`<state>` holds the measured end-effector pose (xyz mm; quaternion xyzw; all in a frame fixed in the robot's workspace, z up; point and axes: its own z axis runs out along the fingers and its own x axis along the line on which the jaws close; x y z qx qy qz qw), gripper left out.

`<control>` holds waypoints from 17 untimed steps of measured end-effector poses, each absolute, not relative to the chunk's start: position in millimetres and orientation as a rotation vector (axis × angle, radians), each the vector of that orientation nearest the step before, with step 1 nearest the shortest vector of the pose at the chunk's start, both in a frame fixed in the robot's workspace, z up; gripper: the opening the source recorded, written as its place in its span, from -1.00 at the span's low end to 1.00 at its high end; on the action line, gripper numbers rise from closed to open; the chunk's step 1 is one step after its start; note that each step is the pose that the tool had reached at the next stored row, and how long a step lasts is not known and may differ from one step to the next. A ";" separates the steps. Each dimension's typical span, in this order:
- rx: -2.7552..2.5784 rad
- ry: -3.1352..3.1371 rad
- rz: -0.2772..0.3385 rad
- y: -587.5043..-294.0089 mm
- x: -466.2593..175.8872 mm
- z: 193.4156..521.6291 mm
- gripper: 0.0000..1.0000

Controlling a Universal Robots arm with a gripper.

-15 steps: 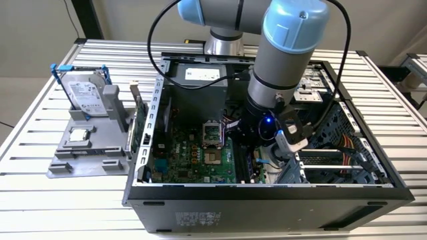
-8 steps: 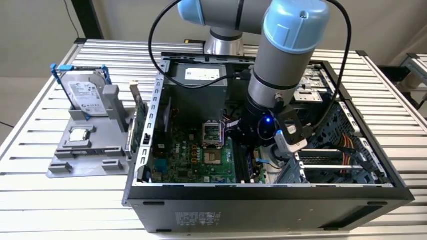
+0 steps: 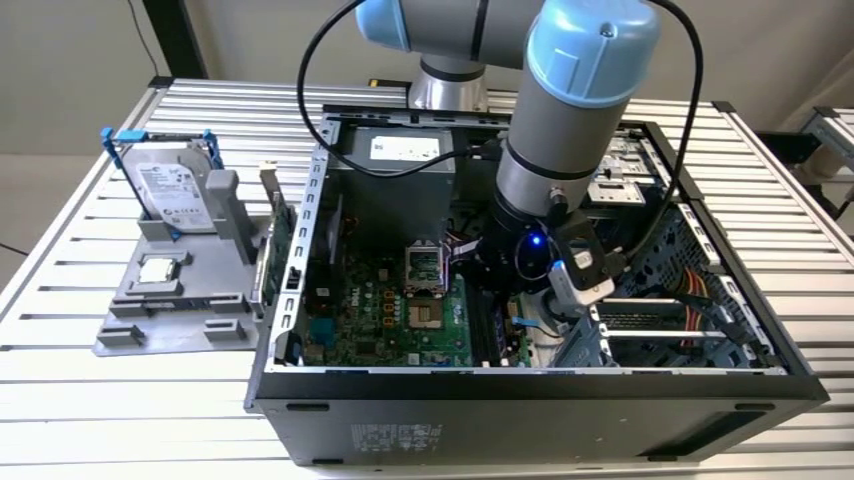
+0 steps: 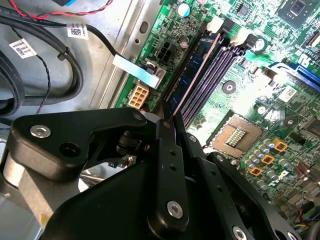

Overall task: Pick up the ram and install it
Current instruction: 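Insert the ram into the slot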

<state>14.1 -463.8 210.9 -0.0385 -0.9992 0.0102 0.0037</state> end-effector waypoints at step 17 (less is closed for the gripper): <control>-0.094 -3.133 0.031 -463.8 14.1 208.0 -1.00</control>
